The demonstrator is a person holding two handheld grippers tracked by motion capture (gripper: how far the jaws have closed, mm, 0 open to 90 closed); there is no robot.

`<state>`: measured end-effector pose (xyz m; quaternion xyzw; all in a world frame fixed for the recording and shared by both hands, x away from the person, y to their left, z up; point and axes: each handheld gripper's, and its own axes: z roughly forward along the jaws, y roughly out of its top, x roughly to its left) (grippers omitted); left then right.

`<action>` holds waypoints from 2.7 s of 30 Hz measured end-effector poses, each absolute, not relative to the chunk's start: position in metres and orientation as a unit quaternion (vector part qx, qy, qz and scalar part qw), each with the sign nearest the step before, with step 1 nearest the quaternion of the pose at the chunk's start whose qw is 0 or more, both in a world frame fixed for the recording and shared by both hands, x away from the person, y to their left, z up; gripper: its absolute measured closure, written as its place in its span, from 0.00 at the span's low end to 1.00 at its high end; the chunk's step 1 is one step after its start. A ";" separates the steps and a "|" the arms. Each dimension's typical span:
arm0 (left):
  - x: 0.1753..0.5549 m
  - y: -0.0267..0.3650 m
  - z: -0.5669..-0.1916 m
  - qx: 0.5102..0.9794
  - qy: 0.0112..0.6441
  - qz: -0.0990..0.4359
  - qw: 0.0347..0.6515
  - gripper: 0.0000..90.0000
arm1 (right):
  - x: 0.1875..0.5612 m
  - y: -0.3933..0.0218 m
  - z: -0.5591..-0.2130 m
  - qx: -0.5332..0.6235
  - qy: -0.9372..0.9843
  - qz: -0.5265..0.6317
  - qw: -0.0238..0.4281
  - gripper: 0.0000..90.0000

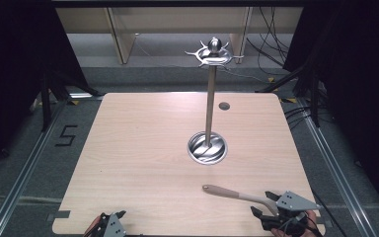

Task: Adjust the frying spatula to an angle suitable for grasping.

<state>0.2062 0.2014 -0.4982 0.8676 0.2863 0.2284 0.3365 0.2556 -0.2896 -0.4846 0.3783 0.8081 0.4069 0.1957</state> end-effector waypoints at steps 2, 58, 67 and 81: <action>0.207 0.203 -0.497 0.873 0.276 0.227 0.331 0.18 | 0.256 -0.289 -0.485 0.380 0.808 0.405 0.195 0.31; 0.205 0.201 -0.497 0.873 0.272 0.223 0.339 0.18 | 0.338 -0.213 -0.474 0.219 0.955 0.177 0.096 0.51; 0.204 0.201 -0.497 0.873 0.276 0.228 0.332 0.18 | 0.347 -0.212 -0.474 0.214 0.961 0.161 0.069 0.62; 0.204 0.201 -0.497 0.875 0.275 0.221 0.333 0.18 | 0.357 -0.204 -0.475 0.179 0.975 0.123 0.047 0.74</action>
